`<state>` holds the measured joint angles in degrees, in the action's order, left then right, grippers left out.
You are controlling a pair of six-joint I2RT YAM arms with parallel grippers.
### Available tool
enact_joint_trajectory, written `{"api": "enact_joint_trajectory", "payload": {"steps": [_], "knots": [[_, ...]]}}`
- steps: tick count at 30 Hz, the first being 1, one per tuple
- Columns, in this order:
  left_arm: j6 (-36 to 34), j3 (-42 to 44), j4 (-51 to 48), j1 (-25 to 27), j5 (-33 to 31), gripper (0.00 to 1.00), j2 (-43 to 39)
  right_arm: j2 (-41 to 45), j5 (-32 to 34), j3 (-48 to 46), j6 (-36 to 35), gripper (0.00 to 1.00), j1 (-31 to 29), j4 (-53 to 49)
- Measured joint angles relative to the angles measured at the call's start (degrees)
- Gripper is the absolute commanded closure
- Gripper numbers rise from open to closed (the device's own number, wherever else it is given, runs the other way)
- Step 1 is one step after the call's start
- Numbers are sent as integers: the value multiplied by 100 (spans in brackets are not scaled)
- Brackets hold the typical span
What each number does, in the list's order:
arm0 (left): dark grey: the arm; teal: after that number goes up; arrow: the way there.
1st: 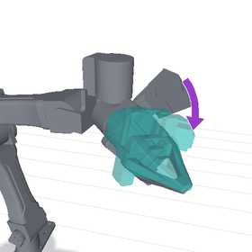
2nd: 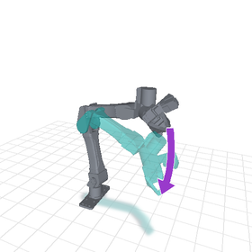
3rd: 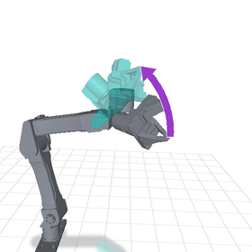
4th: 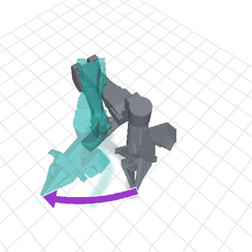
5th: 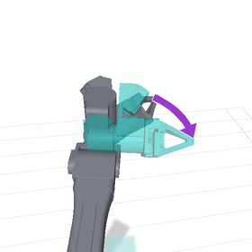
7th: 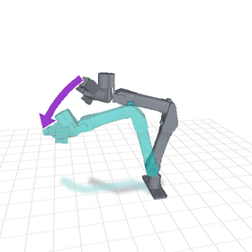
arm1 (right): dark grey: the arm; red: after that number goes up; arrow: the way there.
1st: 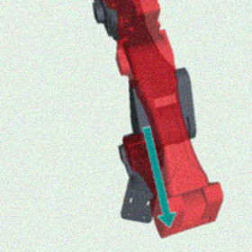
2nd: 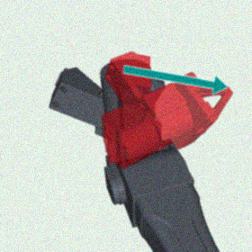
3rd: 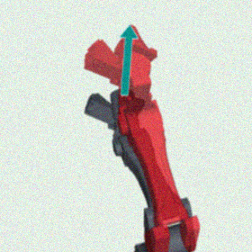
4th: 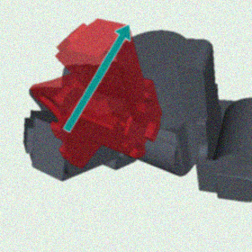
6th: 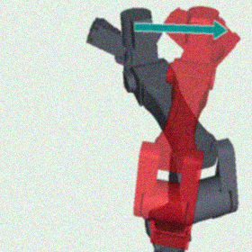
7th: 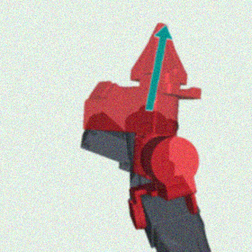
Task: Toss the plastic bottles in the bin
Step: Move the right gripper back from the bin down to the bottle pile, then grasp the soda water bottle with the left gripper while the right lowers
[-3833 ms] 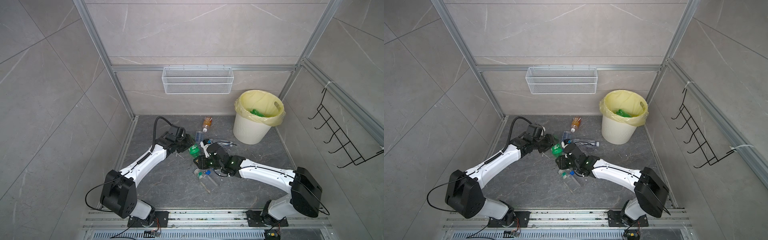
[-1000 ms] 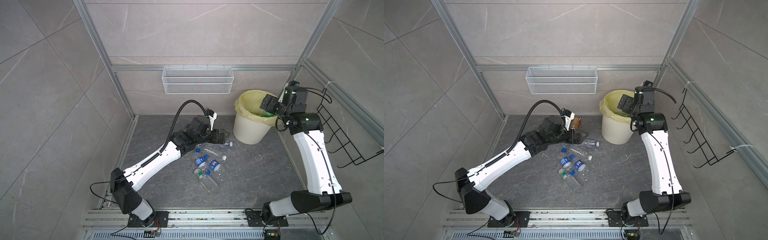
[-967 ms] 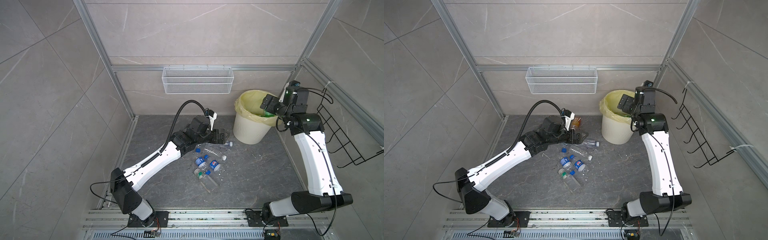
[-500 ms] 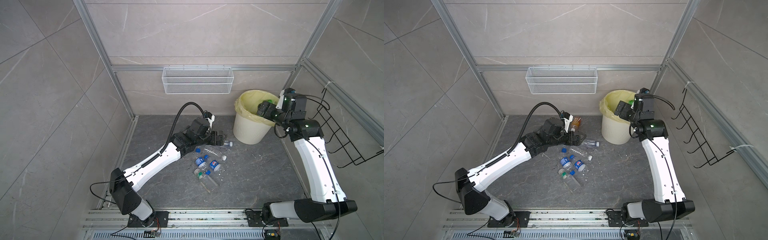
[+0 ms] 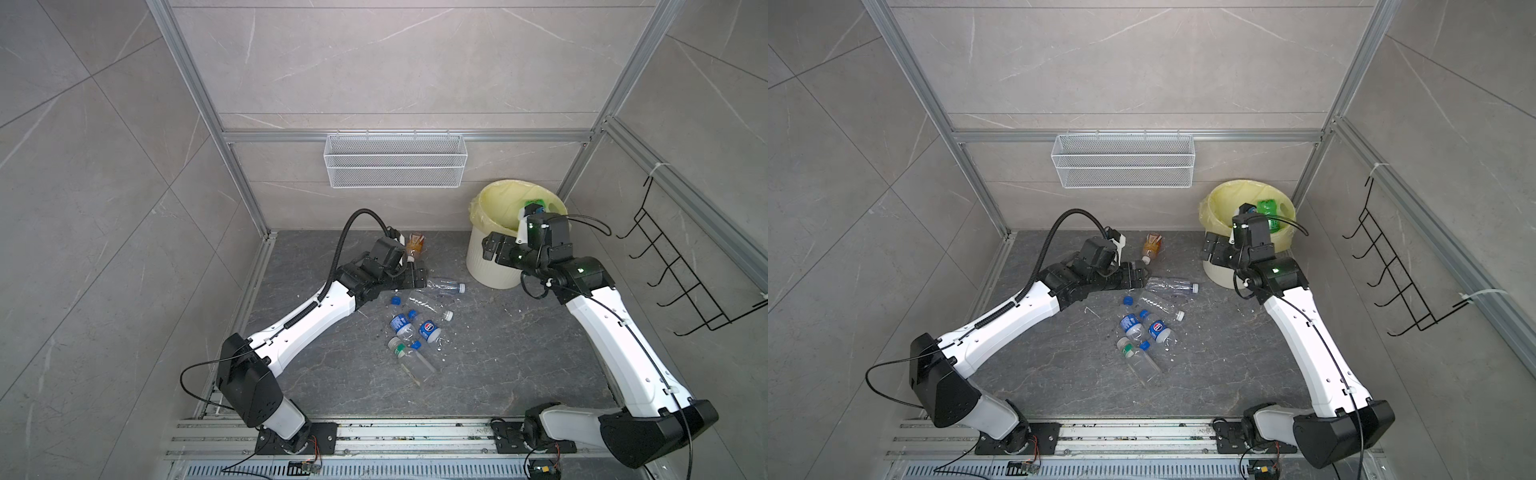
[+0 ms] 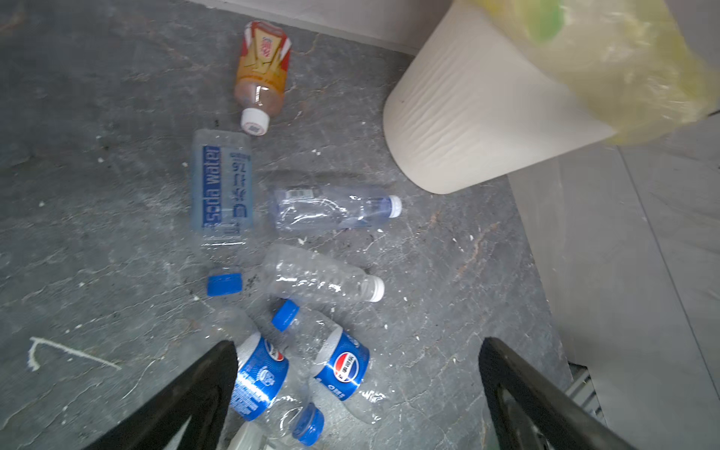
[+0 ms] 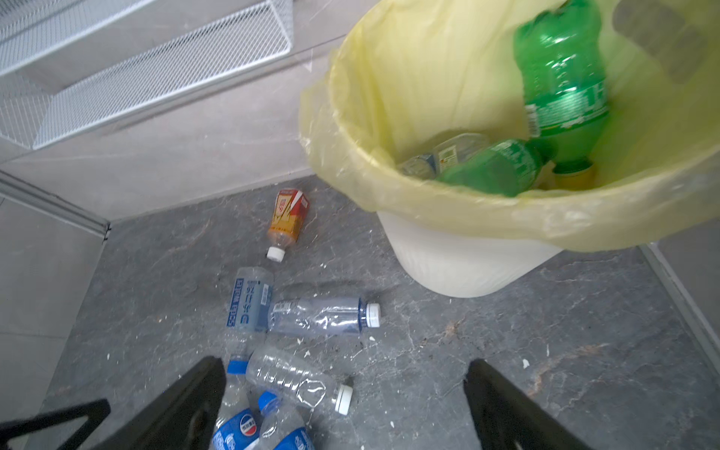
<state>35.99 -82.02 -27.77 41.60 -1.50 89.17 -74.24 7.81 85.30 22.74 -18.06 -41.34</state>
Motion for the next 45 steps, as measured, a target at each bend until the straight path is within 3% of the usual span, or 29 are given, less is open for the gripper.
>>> {"api": "enact_joint_trajectory", "payload": {"steps": [12,19,33,45], "knots": [[201,577,-247,-610,-98,0,98,22,599,-1047,11,0,-1473,369],[74,501,-273,-634,-153,0,765,22,660,-1611,199,0,-2105,568],[-507,-1008,-396,-662,-144,2,2481,-186,391,-1825,627,0,-2157,949],[-643,-1226,-387,-791,-146,10,3101,-420,260,-1825,647,0,-2157,1163]]}}
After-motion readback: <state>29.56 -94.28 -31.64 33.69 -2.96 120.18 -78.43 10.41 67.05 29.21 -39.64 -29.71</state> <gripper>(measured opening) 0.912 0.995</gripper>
